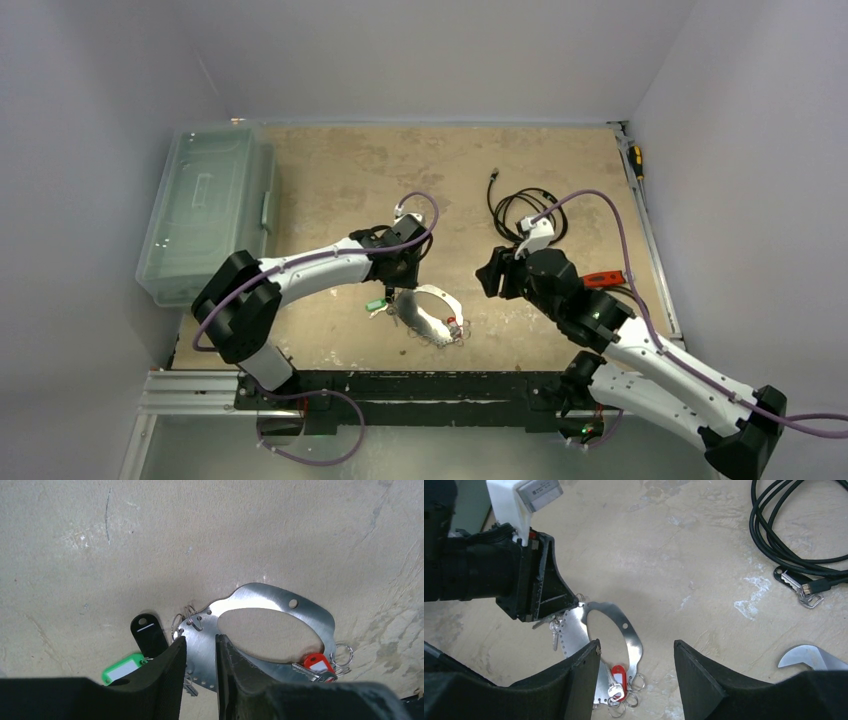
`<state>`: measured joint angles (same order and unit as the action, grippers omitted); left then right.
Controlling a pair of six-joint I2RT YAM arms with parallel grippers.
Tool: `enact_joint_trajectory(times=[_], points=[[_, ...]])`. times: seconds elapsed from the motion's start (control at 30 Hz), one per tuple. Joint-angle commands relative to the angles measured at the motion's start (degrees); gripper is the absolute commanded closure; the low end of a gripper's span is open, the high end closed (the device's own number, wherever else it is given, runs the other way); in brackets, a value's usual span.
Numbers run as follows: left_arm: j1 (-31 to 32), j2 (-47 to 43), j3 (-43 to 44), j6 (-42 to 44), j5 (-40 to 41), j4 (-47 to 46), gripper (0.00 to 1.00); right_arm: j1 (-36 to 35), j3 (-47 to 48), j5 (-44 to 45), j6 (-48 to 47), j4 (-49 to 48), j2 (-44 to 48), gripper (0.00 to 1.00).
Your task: Put the keys on the keyring
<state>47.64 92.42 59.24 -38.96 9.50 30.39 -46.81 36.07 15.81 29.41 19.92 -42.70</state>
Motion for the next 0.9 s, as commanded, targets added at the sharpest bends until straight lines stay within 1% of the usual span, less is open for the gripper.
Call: enact_joint_trajectory(times=[0.0,0.2,0.43,0.57,0.87], points=[[-0.1,1.9,-0.2,-3.3,-0.3,-3.1,0.75,0.2,-0.3,1.6,0.3,-0.7,1.2,0.42],[-0.1,4.4,0.3,-4.8,0.1,-3.7,0.82,0.2,-0.5,0.3,-0.4,-1.4,1.0,0.42],[0.0,5.2,0.5,-5.2,1.9,-2.9,0.83,0.2,-1.0,-0.4,-0.8,-2.2,1.3,0.45],[0.0,6.2,0.9,-4.9,2.6,-3.0,0.86,0.2,-1.1,-0.8,-0.9,-2.5,1.3,0.46],[0.0,7.6,1.8,-3.9,4.2,-3.0,0.87,0.2,-1.5,-1.4,-0.9,-2.9,1.7,0.48]])
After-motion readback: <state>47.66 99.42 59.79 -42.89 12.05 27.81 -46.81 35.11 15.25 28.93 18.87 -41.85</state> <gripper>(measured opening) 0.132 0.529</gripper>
